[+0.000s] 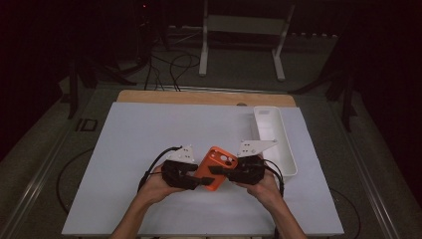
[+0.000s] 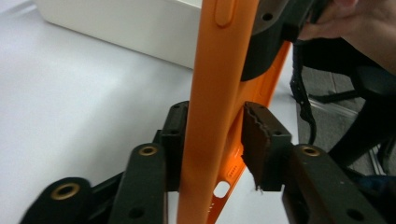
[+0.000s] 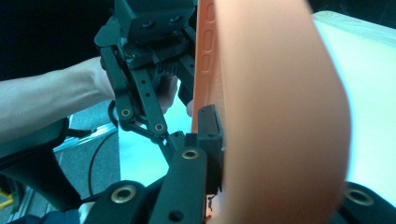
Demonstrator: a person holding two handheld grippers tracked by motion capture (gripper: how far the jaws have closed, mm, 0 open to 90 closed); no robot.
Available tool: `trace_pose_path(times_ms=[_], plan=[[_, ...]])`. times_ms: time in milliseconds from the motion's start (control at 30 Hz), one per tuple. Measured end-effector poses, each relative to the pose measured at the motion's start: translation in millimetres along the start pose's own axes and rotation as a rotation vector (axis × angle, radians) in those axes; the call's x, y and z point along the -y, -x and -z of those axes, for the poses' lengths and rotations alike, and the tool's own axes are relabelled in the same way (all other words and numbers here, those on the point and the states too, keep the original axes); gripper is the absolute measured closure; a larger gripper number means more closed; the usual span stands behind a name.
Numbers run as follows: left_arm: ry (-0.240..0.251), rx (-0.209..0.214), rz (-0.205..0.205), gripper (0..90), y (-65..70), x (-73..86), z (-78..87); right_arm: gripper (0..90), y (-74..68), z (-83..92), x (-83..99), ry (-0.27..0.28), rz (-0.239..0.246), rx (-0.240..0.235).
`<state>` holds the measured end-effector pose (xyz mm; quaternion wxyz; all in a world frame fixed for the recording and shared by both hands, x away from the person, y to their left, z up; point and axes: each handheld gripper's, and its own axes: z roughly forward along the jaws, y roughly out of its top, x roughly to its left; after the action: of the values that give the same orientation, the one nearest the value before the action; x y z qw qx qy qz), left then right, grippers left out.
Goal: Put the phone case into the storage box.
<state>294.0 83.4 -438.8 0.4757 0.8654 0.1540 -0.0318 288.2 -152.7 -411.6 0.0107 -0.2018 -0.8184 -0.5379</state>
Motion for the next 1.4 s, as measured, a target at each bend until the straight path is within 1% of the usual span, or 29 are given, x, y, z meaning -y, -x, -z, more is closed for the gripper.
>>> trace_pose_path(times_ms=[33,67,100,133,200,267,300,367,400,433,467,500,533,567,667,800,867,900,1033,1200,1333,1400], plan=[[0.000,0.000,0.000,67.6,0.0,0.0,0.0,87.2,0.0,0.0,0.0,0.000,0.000,0.000],[0.000,0.007,-0.005,67.6,0.6,0.2,0.1,87.0,0.4,0.1,0.1,-0.002,0.002,-0.005],[0.001,0.013,-0.007,69.6,0.7,0.5,0.3,86.7,1.0,0.4,0.1,-0.002,0.002,-0.012],[0.013,0.035,-0.012,73.6,0.3,1.5,1.0,85.6,2.3,1.4,0.1,0.004,0.000,-0.024],[0.019,0.053,-0.014,77.9,-0.3,2.4,1.5,83.5,3.6,2.1,0.3,0.010,-0.003,-0.034],[0.024,0.054,-0.011,81.4,-1.0,3.1,1.6,80.5,4.8,2.5,0.7,0.008,-0.010,-0.047],[0.024,0.054,-0.011,84.2,-1.0,3.1,1.6,80.5,4.8,2.5,0.7,0.008,-0.010,-0.047],[0.023,0.053,-0.017,85.2,-0.9,3.6,1.3,76.1,5.2,2.1,0.8,0.007,-0.013,-0.051],[0.021,0.047,-0.021,85.5,-0.4,3.6,1.1,73.5,5.6,1.6,1.1,0.002,-0.025,-0.049],[0.019,0.043,-0.023,85.5,0.0,3.5,1.0,73.5,5.6,1.6,1.1,0.002,-0.025,-0.049],[0.017,0.041,-0.025,85.6,0.5,3.3,0.9,70.2,6.1,1.2,1.3,0.002,-0.030,-0.046],[0.017,0.041,-0.025,85.7,0.5,3.3,0.9,70.2,6.1,1.2,1.3,0.002,-0.030,-0.046],[0.014,0.036,-0.026,85.7,0.8,3.3,0.7,67.0,6.4,0.7,1.5,0.000,-0.033,-0.034],[0.014,0.030,-0.024,85.7,0.6,3.3,0.7,60.4,6.8,-0.4,1.7,-0.002,-0.036,-0.023],[0.015,0.016,-0.024,85.8,0.0,3.5,1.3,49.3,5.2,-2.4,1.4,-0.011,-0.039,-0.004],[0.018,-0.005,-0.027,85.8,0.6,3.5,2.7,37.2,4.2,-4.8,1.6,-0.028,-0.044,0.020],[0.022,-0.012,-0.024,85.8,0.5,3.8,3.2,33.7,4.2,-5.2,1.7,-0.028,-0.050,0.036],[0.022,-0.019,-0.024,85.8,0.4,3.9,3.3,29.2,4.3,-5.3,1.7,-0.026,-0.052,0.042],[0.023,-0.039,-0.022,85.8,0.0,4.4,3.8,15.4,3.5,-5.7,1.9,-0.025,-0.058,0.090],[0.030,-0.057,-0.020,85.7,0.2,4.9,4.1,10.6,3.4,-3.7,2.0,-0.015,-0.073,0.118],[0.030,-0.071,-0.015,85.7,0.1,5.0,4.6,9.7,3.0,-2.8,2.0,-0.013,-0.074,0.130],[0.029,-0.076,-0.014,85.7,0.0,5.2,4.6,9.1,2.8,-1.3,2.0,-0.002,-0.073,0.138]])
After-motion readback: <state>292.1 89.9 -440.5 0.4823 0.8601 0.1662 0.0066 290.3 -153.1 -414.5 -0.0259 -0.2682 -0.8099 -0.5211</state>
